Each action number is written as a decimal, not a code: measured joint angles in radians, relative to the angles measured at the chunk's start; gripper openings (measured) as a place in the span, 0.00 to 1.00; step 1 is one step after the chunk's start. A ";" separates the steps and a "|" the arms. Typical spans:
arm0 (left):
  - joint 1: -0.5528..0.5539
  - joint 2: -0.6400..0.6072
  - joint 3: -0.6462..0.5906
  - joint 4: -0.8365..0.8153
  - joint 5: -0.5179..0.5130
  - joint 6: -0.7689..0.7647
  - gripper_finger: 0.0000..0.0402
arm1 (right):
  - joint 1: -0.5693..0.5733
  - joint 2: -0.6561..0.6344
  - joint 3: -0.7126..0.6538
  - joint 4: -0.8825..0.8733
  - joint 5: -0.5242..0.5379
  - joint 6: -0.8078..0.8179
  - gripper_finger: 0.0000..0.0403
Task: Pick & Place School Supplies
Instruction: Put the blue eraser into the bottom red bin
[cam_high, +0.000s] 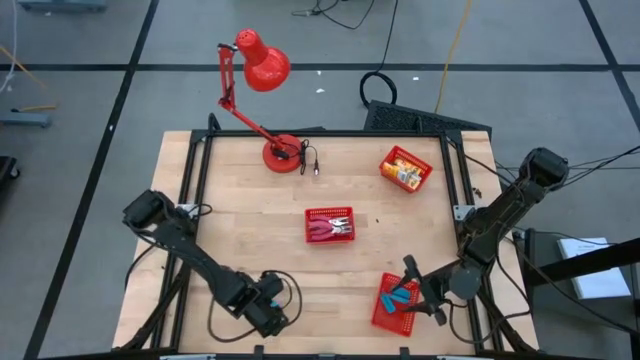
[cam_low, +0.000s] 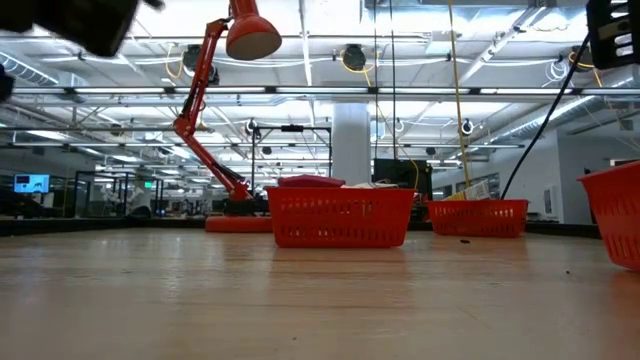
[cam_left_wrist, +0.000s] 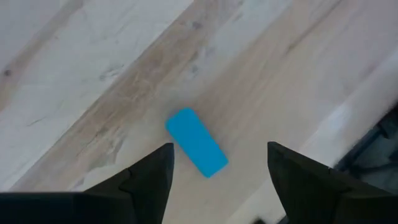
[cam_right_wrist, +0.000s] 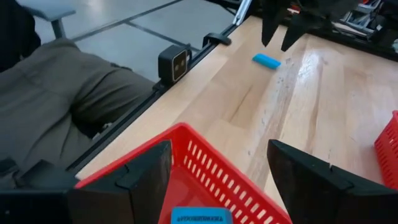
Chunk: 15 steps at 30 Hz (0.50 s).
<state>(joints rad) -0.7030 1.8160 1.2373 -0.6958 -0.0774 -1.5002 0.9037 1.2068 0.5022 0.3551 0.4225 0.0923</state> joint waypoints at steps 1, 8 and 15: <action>0.007 0.014 0.000 0.008 0.019 0.000 0.65 | 0.003 0.000 0.000 -0.005 0.000 0.000 0.64; 0.016 0.082 0.000 0.025 0.150 -0.022 0.65 | 0.022 0.000 0.000 -0.011 0.000 0.000 0.64; 0.005 0.133 0.004 0.081 0.149 -0.054 0.65 | 0.021 0.000 0.000 -0.010 0.000 0.001 0.62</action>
<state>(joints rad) -0.6979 1.9488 1.2415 -0.6151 0.0715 -1.5543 0.9249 1.2068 0.5018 0.3454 0.4230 0.0933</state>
